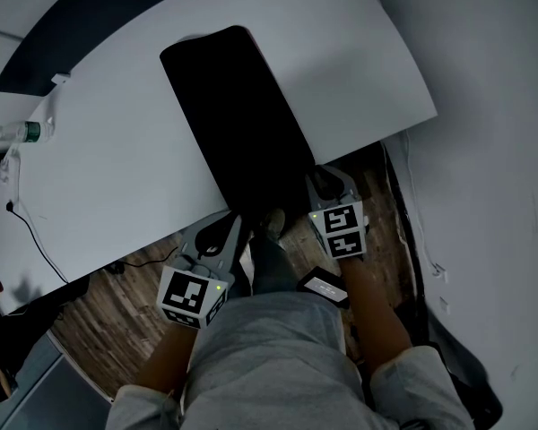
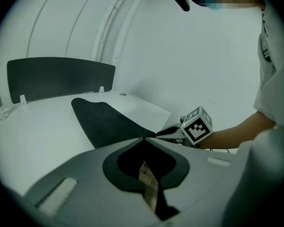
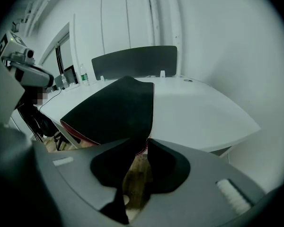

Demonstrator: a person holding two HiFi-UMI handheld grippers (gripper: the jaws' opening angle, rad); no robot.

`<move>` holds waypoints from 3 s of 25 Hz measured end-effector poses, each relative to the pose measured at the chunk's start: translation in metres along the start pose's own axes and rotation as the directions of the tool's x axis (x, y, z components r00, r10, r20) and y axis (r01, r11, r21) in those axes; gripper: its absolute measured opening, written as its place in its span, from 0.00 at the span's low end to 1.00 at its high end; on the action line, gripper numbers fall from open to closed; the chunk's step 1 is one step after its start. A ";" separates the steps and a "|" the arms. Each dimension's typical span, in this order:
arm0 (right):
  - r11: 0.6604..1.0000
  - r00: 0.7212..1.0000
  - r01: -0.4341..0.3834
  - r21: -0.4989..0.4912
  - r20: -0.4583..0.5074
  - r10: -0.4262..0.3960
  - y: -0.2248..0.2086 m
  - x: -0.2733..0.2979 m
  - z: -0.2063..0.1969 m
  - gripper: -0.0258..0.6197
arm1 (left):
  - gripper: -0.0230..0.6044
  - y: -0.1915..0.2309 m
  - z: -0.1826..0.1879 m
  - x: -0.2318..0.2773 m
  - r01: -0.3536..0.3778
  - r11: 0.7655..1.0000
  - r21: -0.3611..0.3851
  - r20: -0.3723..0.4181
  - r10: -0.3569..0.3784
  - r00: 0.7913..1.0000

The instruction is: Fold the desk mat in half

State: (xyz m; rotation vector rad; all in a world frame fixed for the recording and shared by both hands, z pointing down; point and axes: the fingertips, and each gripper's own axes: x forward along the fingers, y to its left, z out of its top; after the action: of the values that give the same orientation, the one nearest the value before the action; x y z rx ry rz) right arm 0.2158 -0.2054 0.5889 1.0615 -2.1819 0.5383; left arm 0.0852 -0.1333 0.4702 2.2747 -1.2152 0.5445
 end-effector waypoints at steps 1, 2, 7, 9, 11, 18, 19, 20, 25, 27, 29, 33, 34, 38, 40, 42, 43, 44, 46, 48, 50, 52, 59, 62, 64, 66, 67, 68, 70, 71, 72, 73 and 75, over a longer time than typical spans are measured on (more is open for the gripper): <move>1.000 1.000 0.005 0.003 -0.001 -0.005 0.000 0.000 0.000 0.18 | 0.07 0.000 0.000 0.000 0.001 1.000 0.000 0.001 -0.001 1.000; 1.000 1.000 0.007 0.012 0.000 -0.007 0.000 0.000 -0.001 0.18 | 0.07 0.000 0.000 -0.001 0.002 1.000 0.000 0.001 -0.002 1.000; 1.000 1.000 0.007 0.029 -0.001 -0.007 -0.002 -0.004 0.000 0.18 | 0.07 0.002 0.002 -0.004 0.000 1.000 0.003 0.010 0.000 1.000; 0.999 1.000 0.007 0.035 0.008 -0.007 -0.001 -0.008 0.002 0.18 | 0.07 0.003 0.002 -0.005 -0.001 1.000 0.003 0.017 0.001 1.000; 0.999 1.000 0.006 0.043 0.019 -0.007 0.001 -0.015 0.002 0.16 | 0.07 0.002 0.000 -0.009 0.001 1.000 -0.002 0.020 0.000 1.000; 1.000 0.994 -0.013 0.027 0.105 0.010 0.018 -0.036 0.031 0.05 | 0.07 0.007 0.007 -0.023 0.008 1.000 0.013 0.046 -0.008 0.999; 1.000 0.994 -0.014 0.027 0.112 0.011 0.022 -0.040 0.034 0.05 | 0.07 0.008 0.007 -0.027 0.010 1.000 0.016 0.049 -0.011 0.999; 0.999 0.993 -0.014 0.028 0.118 0.011 0.026 -0.044 0.036 0.05 | 0.07 0.009 0.007 -0.030 0.012 1.000 0.018 0.052 -0.013 0.999; 0.999 0.989 -0.014 0.042 0.148 0.008 0.046 -0.059 0.050 0.05 | 0.07 0.021 0.010 -0.046 0.021 0.999 0.034 0.066 -0.023 0.998; 0.999 0.987 -0.016 0.050 0.160 0.008 0.055 -0.065 0.055 0.05 | 0.07 0.026 0.010 -0.053 0.028 0.999 0.041 0.065 -0.031 0.997; 0.998 0.985 -0.020 0.059 0.174 0.010 0.065 -0.071 0.061 0.05 | 0.07 0.031 0.010 -0.060 0.035 0.998 0.048 0.067 -0.038 0.997; 0.998 0.981 -0.031 0.057 0.193 0.019 0.088 -0.082 0.076 0.05 | 0.07 0.045 0.013 -0.077 0.028 0.998 0.053 0.069 -0.032 0.997; 0.998 0.980 -0.034 0.054 0.197 0.022 0.093 -0.084 0.079 0.05 | 0.07 0.049 0.014 -0.081 0.023 0.998 0.052 0.071 -0.027 0.997; 0.997 0.976 -0.047 0.055 0.215 0.035 0.112 -0.092 0.091 0.05 | 0.07 0.062 0.018 -0.095 0.012 0.999 0.050 0.079 -0.016 0.997; 0.997 0.974 -0.057 0.057 0.223 0.043 0.119 -0.097 0.096 0.05 | 0.07 0.063 0.021 -0.102 0.013 0.998 0.054 0.085 -0.018 0.996; 0.996 0.971 -0.068 0.056 0.231 0.053 0.127 -0.104 0.102 0.05 | 0.07 0.062 0.026 -0.108 0.015 0.998 0.057 0.093 -0.020 0.995; 0.996 0.970 -0.075 0.057 0.236 0.059 0.130 -0.107 0.105 0.05 | 0.07 0.062 0.028 -0.111 0.016 0.998 0.058 0.096 -0.021 0.995; 0.995 0.968 -0.080 0.057 0.242 0.064 0.134 -0.110 0.109 0.05 | 0.07 0.062 0.030 -0.114 0.017 0.998 0.060 0.099 -0.023 0.995; 0.995 0.964 -0.088 0.056 0.257 0.071 0.140 -0.117 0.117 0.05 | 0.07 0.062 0.033 -0.119 0.019 0.998 0.065 0.105 -0.026 0.994; 0.994 0.960 -0.094 0.059 0.268 0.075 0.144 -0.122 0.122 0.05 | 0.07 0.062 0.036 -0.122 0.023 0.997 0.067 0.111 -0.030 0.993; 0.993 0.959 -0.099 0.060 0.272 0.079 0.147 -0.126 0.126 0.05 | 0.07 0.061 0.040 -0.125 0.028 0.997 0.068 0.116 -0.036 0.993; 0.993 0.957 -0.100 0.055 0.277 0.081 0.149 -0.129 0.131 0.05 | 0.07 0.060 0.044 -0.128 0.036 0.997 0.071 0.123 -0.044 0.991; 0.993 0.951 -0.111 0.048 0.296 0.092 0.153 -0.136 0.143 0.05 | 0.07 0.056 0.053 -0.131 0.050 0.995 0.087 0.129 -0.061 0.990; 0.992 0.949 -0.117 0.038 0.298 0.101 0.155 -0.134 0.148 0.05 | 0.07 0.057 0.057 -0.131 0.049 0.995 0.090 0.134 -0.061 0.989; 0.992 0.949 -0.122 0.027 0.297 0.109 0.157 -0.133 0.150 0.05 | 0.07 0.058 0.058 -0.131 0.047 0.995 0.091 0.135 -0.059 0.989; 0.992 0.949 -0.128 0.022 0.292 0.116 0.158 -0.132 0.151 0.05 | 0.07 0.058 0.058 -0.131 0.045 0.995 0.090 0.134 -0.057 0.989; 0.991 0.950 -0.130 0.020 0.290 0.119 0.158 -0.131 0.151 0.05 | 0.07 0.059 0.059 -0.131 0.043 0.995 0.089 0.134 -0.055 0.989; 0.991 0.950 -0.132 0.020 0.288 0.121 0.158 -0.131 0.151 0.05 | 0.07 0.059 0.059 -0.131 0.042 0.995 0.089 0.135 -0.054 0.989; 0.990 0.950 -0.136 0.020 0.286 0.125 0.158 -0.130 0.151 0.05 | 0.07 0.059 0.060 -0.131 0.039 0.995 0.088 0.136 -0.051 0.989; 0.990 0.950 -0.138 0.019 0.285 0.127 0.158 -0.129 0.151 0.05 | 0.07 0.060 0.059 -0.131 0.038 0.996 0.087 0.137 -0.050 0.989; 0.990 0.950 -0.139 0.017 0.283 0.128 0.158 -0.128 0.151 0.05 | 0.07 0.060 0.059 -0.131 0.037 0.996 0.086 0.137 -0.048 0.989; 0.990 0.951 -0.139 0.016 0.282 0.129 0.157 -0.128 0.151 0.05 | 0.07 0.061 0.059 -0.130 0.035 0.996 0.086 0.136 -0.047 0.990; 0.990 0.951 -0.137 0.015 0.282 0.127 0.157 -0.128 0.151 0.05 | 0.07 0.060 0.059 -0.131 0.033 0.996 0.085 0.136 -0.045 0.990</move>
State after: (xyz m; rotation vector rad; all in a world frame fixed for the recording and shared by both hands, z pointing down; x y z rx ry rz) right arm 0.0938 -0.1347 0.3796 1.0689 -2.5143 0.5114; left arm -0.0273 -0.1129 0.3647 2.4355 -1.2311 0.4369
